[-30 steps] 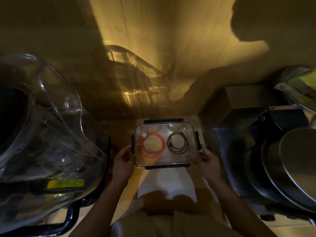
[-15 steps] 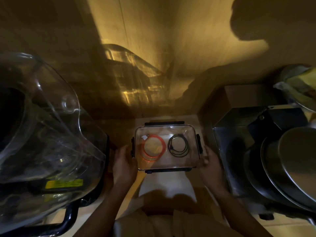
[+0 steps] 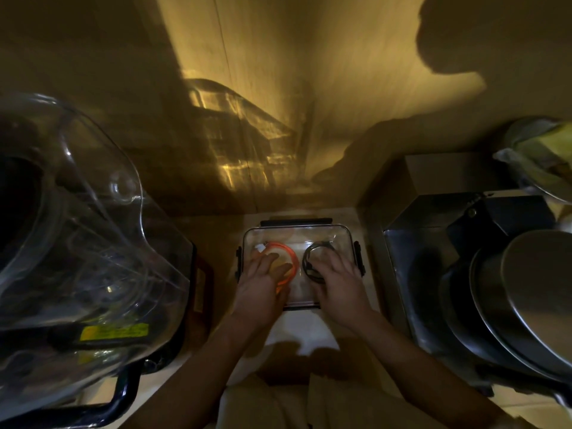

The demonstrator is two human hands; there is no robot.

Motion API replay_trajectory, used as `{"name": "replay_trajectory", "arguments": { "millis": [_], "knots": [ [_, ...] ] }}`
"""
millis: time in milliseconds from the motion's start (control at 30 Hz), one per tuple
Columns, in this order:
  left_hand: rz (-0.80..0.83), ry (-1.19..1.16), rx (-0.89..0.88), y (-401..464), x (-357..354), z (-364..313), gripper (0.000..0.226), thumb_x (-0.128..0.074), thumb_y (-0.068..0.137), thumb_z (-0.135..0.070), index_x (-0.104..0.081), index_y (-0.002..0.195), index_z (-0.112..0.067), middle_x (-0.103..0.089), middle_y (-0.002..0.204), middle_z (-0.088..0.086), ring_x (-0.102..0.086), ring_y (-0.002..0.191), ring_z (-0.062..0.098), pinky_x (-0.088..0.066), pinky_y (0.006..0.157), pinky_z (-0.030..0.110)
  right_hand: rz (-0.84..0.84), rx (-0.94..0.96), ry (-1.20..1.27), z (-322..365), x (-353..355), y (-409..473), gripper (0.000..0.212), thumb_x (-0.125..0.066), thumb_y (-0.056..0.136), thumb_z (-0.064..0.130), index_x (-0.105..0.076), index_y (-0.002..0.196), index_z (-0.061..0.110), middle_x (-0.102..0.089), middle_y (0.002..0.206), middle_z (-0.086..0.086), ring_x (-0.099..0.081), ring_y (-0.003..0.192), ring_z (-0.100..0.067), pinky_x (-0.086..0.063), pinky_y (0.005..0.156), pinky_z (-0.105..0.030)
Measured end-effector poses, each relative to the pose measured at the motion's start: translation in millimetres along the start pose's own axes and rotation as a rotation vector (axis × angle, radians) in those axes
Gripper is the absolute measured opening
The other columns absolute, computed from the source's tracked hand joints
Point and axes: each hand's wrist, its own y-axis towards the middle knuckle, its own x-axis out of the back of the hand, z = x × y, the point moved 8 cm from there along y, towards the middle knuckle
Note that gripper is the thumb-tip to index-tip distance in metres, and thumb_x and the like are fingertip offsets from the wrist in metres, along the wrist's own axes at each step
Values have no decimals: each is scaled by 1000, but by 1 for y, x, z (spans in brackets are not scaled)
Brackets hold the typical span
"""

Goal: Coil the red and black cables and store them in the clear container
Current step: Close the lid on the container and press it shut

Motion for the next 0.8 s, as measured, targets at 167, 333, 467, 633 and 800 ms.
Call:
{"name": "replay_trajectory", "arguments": {
  "millis": [167, 333, 467, 633, 800],
  "knots": [
    [3, 0, 44, -10, -12, 7, 63, -39, 90, -63, -27, 148, -42, -9, 165, -4, 7, 152, 22, 4, 114, 62, -46, -43, 52, -16, -10, -8, 59, -48, 93, 55, -31, 148, 42, -5, 166, 1, 6, 151, -27, -5, 121, -54],
    [61, -26, 40, -13, -23, 15, 94, -38, 74, -86, -5, 152, -45, 21, 163, -8, 34, 144, 22, 3, 115, 67, 17, -119, 132, -36, -14, -12, 98, -37, 72, 89, -3, 153, 45, 28, 161, 4, 34, 144, -25, 5, 119, -49],
    [42, -57, 64, -17, -25, 18, 120, -44, 57, -97, 3, 153, -43, 32, 159, 0, 39, 141, 32, 8, 116, 63, 118, -136, 150, -38, -17, -15, 128, -66, 57, 82, 12, 152, 45, 46, 152, 5, 42, 140, -23, 3, 115, -47],
    [60, -130, 158, -18, -27, 25, 137, -59, 49, -90, 14, 152, -37, 41, 155, 2, 40, 139, 34, 6, 115, 59, 135, -148, 116, -39, -18, -17, 142, -82, 49, 69, 16, 149, 48, 49, 150, 3, 36, 142, -30, -2, 116, -53],
    [101, -88, 181, -18, -32, 30, 136, -67, 51, -82, 19, 150, -43, 42, 154, 0, 20, 144, 47, -9, 117, 63, 112, -170, 118, -40, -19, -19, 143, -83, 50, 67, 20, 147, 50, 49, 150, -2, 21, 147, -36, -11, 118, -55]
  ]
}}
